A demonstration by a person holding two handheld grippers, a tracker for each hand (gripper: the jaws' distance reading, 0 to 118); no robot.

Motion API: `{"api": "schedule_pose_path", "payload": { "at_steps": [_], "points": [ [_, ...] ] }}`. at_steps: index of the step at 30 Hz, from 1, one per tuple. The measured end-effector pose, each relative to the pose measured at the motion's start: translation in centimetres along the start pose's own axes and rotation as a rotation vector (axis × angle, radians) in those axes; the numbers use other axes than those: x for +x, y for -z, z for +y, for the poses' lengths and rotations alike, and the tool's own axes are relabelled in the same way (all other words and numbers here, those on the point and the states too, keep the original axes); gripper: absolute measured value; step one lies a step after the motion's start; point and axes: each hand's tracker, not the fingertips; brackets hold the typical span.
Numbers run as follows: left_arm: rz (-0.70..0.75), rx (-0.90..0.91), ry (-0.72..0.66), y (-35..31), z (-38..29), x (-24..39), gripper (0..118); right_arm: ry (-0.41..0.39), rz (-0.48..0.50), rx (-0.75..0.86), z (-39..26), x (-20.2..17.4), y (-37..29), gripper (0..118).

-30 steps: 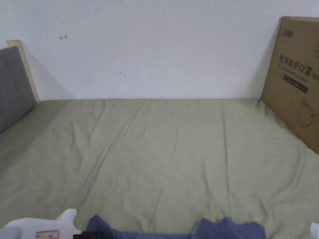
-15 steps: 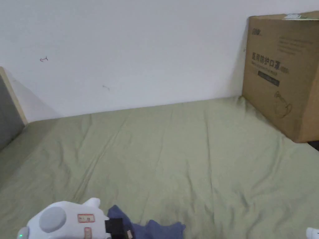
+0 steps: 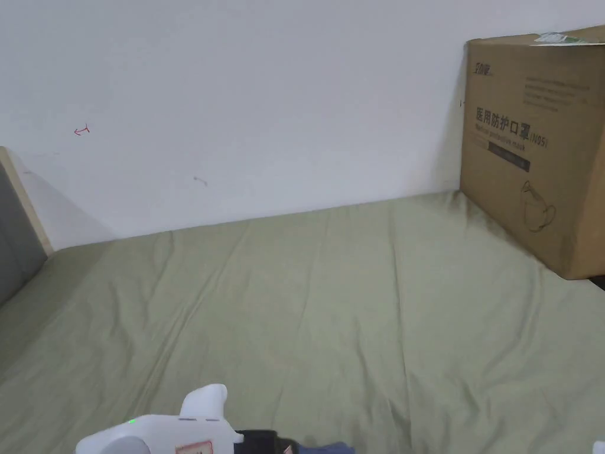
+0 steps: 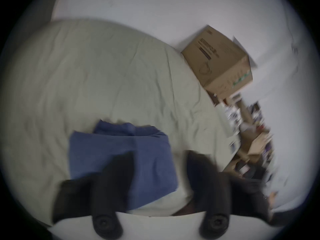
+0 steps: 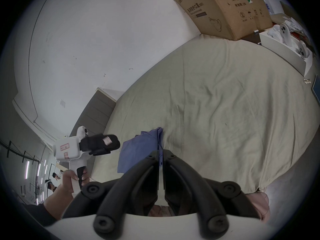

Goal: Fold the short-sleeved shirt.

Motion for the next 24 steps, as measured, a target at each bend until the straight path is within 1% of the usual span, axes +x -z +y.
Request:
{"api": "schedule_pose_path", "payload": {
  "at_steps": [1,2,4,5,7,9,10,12,14,15,16,17,18,20,21,24],
  "points": [
    [0.034,-0.005,0.055,0.5,-0.4,0.9,0,-0.001,0.003,-0.005,0.0,0.0,0.2,5],
    [0.039,0.002,0.075,0.9,-0.6,1.4,0,0.0,0.006,-0.009,-0.1,0.0,0.4,5],
    [-0.043,-0.062,0.06,2.8,-0.7,2.2,0,0.0,0.01,-0.015,-0.2,-0.2,0.4,5],
    [-0.05,-0.084,0.051,4.0,-0.9,2.7,0,-0.004,0.01,-0.014,-0.3,-0.3,0.3,5],
    [-0.014,-0.139,0.065,6.7,-1.3,3.6,0,-0.013,0.007,-0.011,-0.5,-0.3,0.1,5],
    [0.09,-0.229,0.06,10.0,-2.3,3.9,0,-0.019,0.011,-0.011,-0.5,0.1,0.0,5],
    [0.125,-0.275,0.029,11.4,-2.7,3.7,0,-0.014,0.006,-0.012,-0.4,0.5,-0.1,5],
    [0.055,-0.238,-0.049,12.5,-3.4,3.5,0,0.01,-0.021,-0.015,-0.3,1.2,-0.3,5],
    [0.018,-0.195,-0.093,13.1,-3.8,3.0,0,0.032,-0.022,-0.012,-0.2,2.0,-0.6,5],
    [-0.012,-0.191,-0.109,13.2,-3.7,2.9,0,0.045,-0.007,-0.012,-0.2,2.3,-0.7,5],
    [-0.024,-0.193,-0.123,12.9,-3.6,3.1,0,0.064,0.043,-0.021,-0.2,2.5,-0.7,5],
    [-0.004,-0.189,-0.114,11.6,-3.4,3.2,0,0.086,0.067,-0.024,-0.2,2.5,-0.7,5],
    [-0.021,-0.122,-0.1,9.8,-3.1,3.7,0,0.099,0.074,-0.02,-0.1,2.3,-0.8,5],
    [-0.057,0.04,-0.017,4.9,-2.5,4.9,0,0.094,0.097,-0.022,0.5,1.4,-0.9,5],
    [-0.055,0.11,0.029,2.3,-2.1,5.2,0,0.072,0.115,-0.02,1.1,0.7,-1.1,5],
    [0.007,0.313,0.157,-5.2,-1.4,6.3,0,-0.083,0.137,0.082,3.2,-3.1,-2.5,5]
  ]
}}
